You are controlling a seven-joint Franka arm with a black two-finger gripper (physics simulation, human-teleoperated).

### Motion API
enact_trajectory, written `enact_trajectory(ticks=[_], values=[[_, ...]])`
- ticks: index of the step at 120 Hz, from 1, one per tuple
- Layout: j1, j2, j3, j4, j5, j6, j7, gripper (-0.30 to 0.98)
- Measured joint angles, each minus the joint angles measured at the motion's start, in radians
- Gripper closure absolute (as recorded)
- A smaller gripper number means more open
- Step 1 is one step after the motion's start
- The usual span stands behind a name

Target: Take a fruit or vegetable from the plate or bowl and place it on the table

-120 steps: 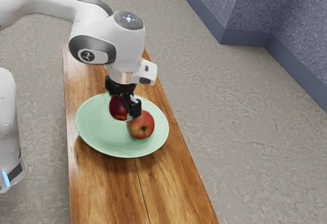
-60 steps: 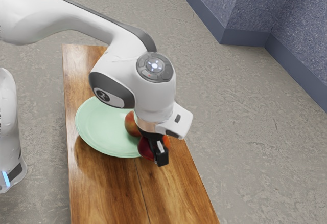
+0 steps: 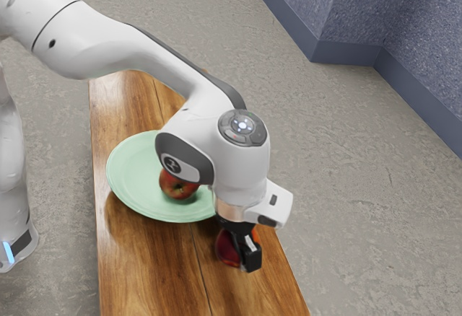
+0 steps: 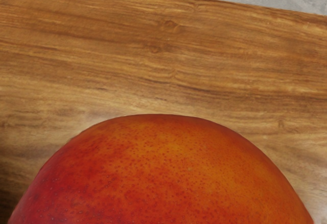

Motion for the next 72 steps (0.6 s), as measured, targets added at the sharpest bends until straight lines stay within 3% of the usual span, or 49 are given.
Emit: enact_trajectory(ticks=[19,72], values=[[-0.001,-0.001,0.002,0.0,-0.026,0.026,-0.022,0.09],[0.015,0.008,0.006,-0.009,-0.036,0.046,-0.078,0.03]])
